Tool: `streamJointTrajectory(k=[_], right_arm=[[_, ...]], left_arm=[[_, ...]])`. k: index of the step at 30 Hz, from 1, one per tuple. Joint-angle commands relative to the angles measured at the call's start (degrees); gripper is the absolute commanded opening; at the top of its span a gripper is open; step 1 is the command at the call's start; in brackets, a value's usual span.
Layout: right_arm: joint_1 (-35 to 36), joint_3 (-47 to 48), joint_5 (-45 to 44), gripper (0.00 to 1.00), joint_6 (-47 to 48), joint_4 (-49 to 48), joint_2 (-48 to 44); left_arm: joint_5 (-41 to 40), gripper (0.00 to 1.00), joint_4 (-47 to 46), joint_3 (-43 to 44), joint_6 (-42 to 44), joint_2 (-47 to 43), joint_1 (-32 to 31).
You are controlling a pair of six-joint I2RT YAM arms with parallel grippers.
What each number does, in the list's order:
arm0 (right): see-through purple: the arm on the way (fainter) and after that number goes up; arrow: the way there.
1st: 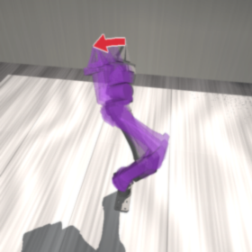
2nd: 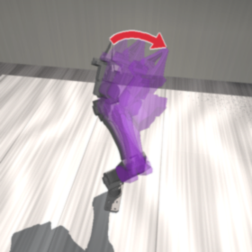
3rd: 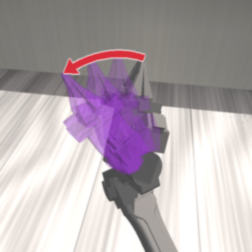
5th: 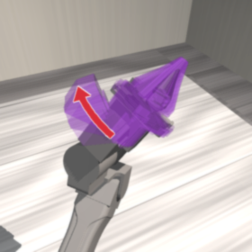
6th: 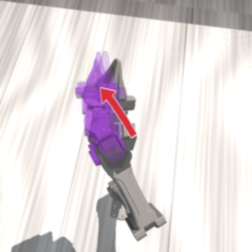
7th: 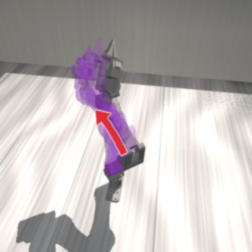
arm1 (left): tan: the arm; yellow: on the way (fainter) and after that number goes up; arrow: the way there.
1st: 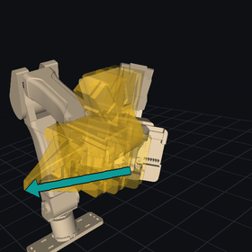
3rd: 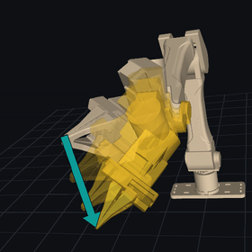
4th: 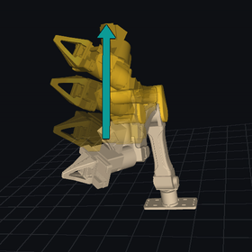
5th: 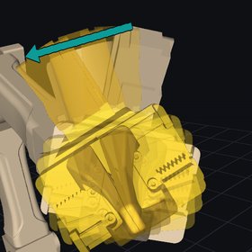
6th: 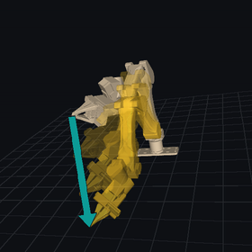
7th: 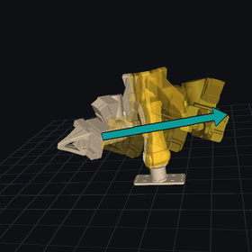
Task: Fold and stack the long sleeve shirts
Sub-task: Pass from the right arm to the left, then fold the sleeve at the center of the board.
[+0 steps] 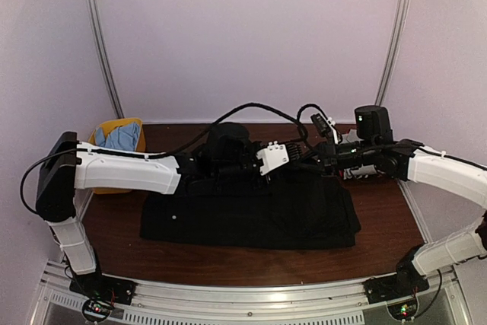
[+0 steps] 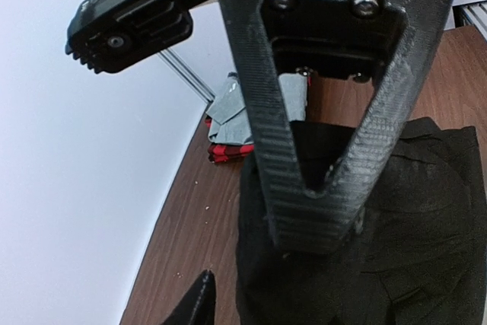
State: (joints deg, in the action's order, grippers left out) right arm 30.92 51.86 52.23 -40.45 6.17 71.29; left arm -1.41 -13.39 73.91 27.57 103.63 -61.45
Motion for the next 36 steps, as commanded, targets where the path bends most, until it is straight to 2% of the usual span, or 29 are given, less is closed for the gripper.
streamJointTrajectory(k=[1,4,8,9,13,15,20,28,36], right_arm=[[0.4,0.1,0.9,0.0,0.6,-0.9,-1.3],[0.4,0.3,0.7,0.0,0.7,-0.9,-1.5],[0.3,0.3,0.4,0.0,1.3,-0.1,-1.4],[0.4,0.3,0.3,0.05,1.6,0.2,-1.5],[0.1,0.8,-1.7,0.34,4.0,3.5,-3.0],[-0.4,1.4,-3.3,0.44,5.9,6.7,-4.1],[-2.6,2.4,-7.0,0.58,10.8,15.8,-7.7],[-11.0,5.1,-13.1,0.61,15.6,24.8,-12.2],[-16.3,5.3,-13.5,0.61,18.2,25.9,-9.3]], left_arm=[[1.4,0.31,0.8,2.6,0.1,1.0,0.1],[1.4,0.2,2.1,2.7,0.3,1.0,0.1],[1.4,0.0,5.5,3.7,0.3,0.6,0.1],[1.4,0.0,6.7,4.0,0.0,0.3,0.1],[1.4,0.0,12.3,5.4,-1.4,-1.7,0.1],[1.0,0.0,16.3,6.2,-2.8,-3.4,0.1],[0.4,0.0,29.6,11.5,-6.6,-5.5,0.1],[9.8,0.0,54.2,28.8,-16.8,-3.0,-0.5],[8.7,0.0,64.3,37.4,-17.7,0.2,-9.2]])
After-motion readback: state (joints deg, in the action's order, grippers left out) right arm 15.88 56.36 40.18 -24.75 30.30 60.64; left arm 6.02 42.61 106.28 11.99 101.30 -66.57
